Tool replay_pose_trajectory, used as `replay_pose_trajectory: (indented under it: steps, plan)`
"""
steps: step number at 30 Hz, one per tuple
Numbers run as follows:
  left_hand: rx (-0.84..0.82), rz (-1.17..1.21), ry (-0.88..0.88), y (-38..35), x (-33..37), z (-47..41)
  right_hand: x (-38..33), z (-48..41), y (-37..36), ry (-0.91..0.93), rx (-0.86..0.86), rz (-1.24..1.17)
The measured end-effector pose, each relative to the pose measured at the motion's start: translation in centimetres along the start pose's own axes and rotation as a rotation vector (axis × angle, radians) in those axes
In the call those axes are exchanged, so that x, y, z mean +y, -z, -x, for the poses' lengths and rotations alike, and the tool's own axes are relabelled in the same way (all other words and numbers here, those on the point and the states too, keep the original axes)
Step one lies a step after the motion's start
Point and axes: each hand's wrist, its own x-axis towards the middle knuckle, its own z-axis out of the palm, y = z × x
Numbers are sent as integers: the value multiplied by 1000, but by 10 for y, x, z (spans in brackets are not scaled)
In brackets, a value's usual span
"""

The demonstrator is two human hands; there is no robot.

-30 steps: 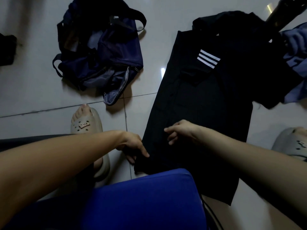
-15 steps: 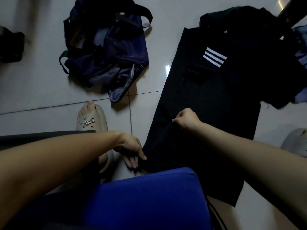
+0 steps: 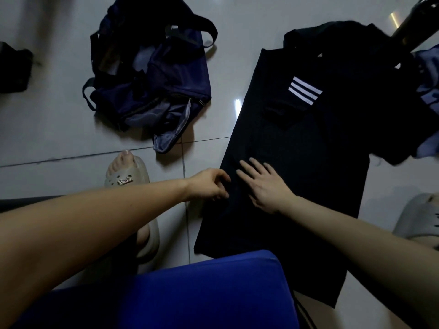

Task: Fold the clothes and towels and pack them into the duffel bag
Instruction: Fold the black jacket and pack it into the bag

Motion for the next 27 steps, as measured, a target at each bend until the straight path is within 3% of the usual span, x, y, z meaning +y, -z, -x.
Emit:
replay_pose_trajectory:
  steps: [4, 6, 10, 13, 16, 20, 25, 27]
  plan:
    - [-28, -565, -91, 0, 4, -2, 10, 2, 9, -50, 45, 13]
    - [0, -730, -124, -1, 12, -4, 17, 4, 5, -49, 30, 53]
    - [240, -984, -348, 1, 24, -14, 27, 7, -1, -95, 74, 79]
    - [224, -1157, -346, 4, 27, -29, 39, 7, 4, -254, 110, 55]
    - [140, -1263, -277, 5, 23, -41, 55, 12, 4, -388, 123, 39]
    - [118, -1391, -230, -1, 25, -48, 69, 18, -2, -446, -15, -14]
    - [241, -1297, -293, -6, 50, -64, 71, 16, 7, -428, -101, -56]
    - [218, -1274, -272, -6, 57, -73, 76, 18, 13, -403, -129, -87]
